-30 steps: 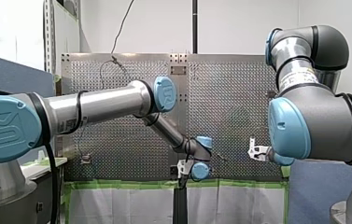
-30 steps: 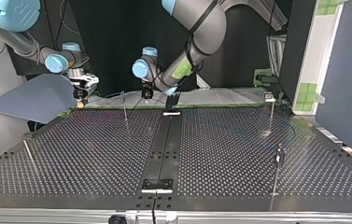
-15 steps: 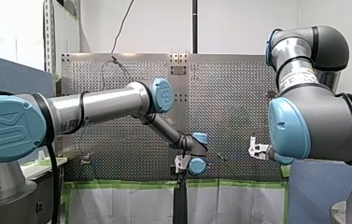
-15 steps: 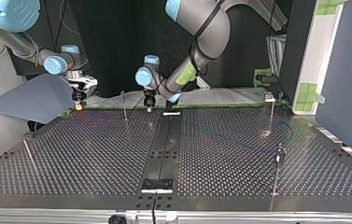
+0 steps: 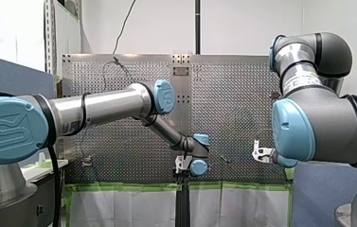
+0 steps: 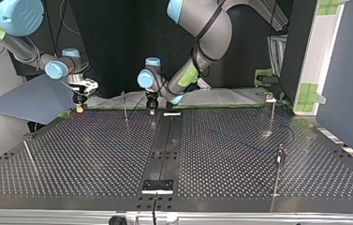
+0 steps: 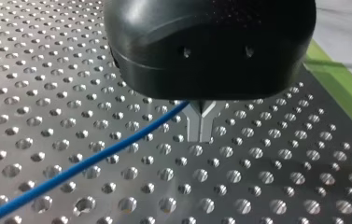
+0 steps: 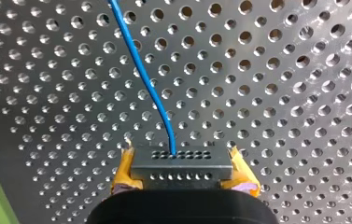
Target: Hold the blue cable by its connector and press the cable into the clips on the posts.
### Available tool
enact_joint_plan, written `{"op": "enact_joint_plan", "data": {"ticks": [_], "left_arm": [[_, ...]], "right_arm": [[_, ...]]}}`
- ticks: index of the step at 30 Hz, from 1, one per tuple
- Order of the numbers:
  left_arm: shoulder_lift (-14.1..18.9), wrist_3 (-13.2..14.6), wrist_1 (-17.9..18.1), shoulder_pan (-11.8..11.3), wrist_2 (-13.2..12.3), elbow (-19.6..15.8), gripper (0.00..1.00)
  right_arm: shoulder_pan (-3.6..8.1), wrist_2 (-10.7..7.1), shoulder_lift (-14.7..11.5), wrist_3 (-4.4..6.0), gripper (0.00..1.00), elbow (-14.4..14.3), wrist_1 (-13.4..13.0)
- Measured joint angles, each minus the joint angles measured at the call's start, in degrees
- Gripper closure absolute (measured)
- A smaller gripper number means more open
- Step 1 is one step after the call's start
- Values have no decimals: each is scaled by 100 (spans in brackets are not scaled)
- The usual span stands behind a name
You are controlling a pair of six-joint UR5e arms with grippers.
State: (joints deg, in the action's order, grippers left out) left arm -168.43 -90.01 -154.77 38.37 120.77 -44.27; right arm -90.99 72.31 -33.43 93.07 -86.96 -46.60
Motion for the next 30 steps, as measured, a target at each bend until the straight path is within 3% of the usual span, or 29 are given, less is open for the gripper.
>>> {"op": "enact_joint_plan", "data": {"ticks": [8,19,20,21,22,23,24,25,30], "left_arm": [[0,1,47,-53,-14,8,100],[1,3,100,-62,9,9,100],[1,7,102,-58,4,-6,89],[3,12,105,-53,-3,-19,89],[5,16,107,-47,-11,-33,67],[8,13,107,-39,-15,-56,31],[12,5,106,-33,-13,-73,31],[17,-7,99,-25,-9,-89,0],[99,-92,-73,30,-42,-211,0]], "right_arm": [[4,3,44,27,100,179,64],[3,-4,101,29,100,218,80],[4,-5,103,29,100,218,83],[5,-5,103,29,100,218,86],[5,-5,105,29,100,218,90],[6,-5,107,29,100,218,95],[6,-5,109,29,100,218,100],[6,-6,109,29,100,219,104],[6,-7,109,29,100,220,129]]}}
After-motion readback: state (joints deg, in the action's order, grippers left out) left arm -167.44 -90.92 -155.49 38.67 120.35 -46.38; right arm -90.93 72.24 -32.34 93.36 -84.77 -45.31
